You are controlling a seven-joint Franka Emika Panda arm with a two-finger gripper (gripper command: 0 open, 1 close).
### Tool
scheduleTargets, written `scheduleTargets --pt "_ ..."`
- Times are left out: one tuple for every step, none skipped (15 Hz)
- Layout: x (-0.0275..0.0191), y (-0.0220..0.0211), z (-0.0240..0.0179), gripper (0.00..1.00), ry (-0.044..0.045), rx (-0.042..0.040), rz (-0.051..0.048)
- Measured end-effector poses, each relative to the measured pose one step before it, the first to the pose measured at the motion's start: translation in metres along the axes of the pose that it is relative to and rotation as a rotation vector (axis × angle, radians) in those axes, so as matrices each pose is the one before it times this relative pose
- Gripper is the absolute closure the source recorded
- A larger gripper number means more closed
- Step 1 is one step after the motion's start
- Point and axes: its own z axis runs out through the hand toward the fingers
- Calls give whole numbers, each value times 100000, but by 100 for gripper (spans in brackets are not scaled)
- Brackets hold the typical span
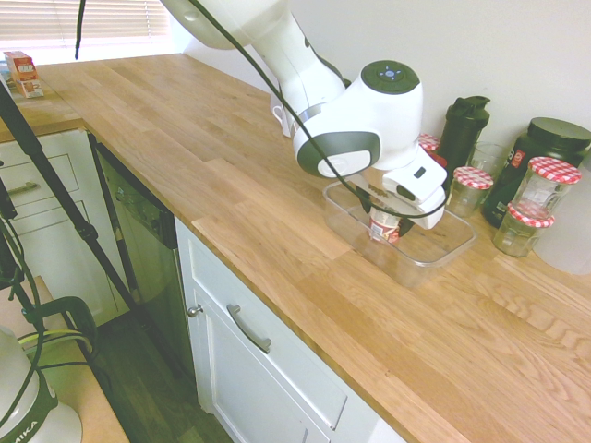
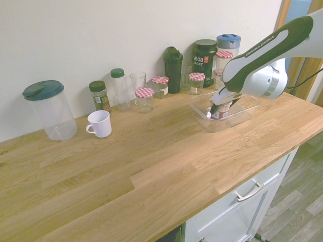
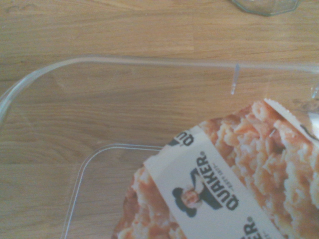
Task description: Put the cereal into the container
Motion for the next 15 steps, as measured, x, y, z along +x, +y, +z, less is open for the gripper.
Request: scheduleTargets --pt "-35 47 102 0 -238 -273 -327" --pt "61 48 -8 0 -228 -1227 -1513" --pt "116 117 -104 0 -877 -2732 -851" --pt "197 99 -438 0 -1474 -2784 502" --pt "327 -145 -972 0 -1852 -1332 966" --pt "343 -535 -1623 0 -2193 282 297" --pt "258 -613 -2114 0 -2388 416 47" --pt "21 -568 -2147 0 -2071 -125 87" --pt "-41 -404 -1840 0 -617 -602 -25" --pt "14 -288 -1196 0 404 -1069 -247" --pt "-82 -211 -302 0 320 -1423 22" --pt "-190 -148 181 0 -460 -941 76" --pt "-128 -144 116 0 -322 9 -174" --pt "-110 -210 -173 0 22 658 42" --pt "-131 -328 -610 0 224 2117 410"
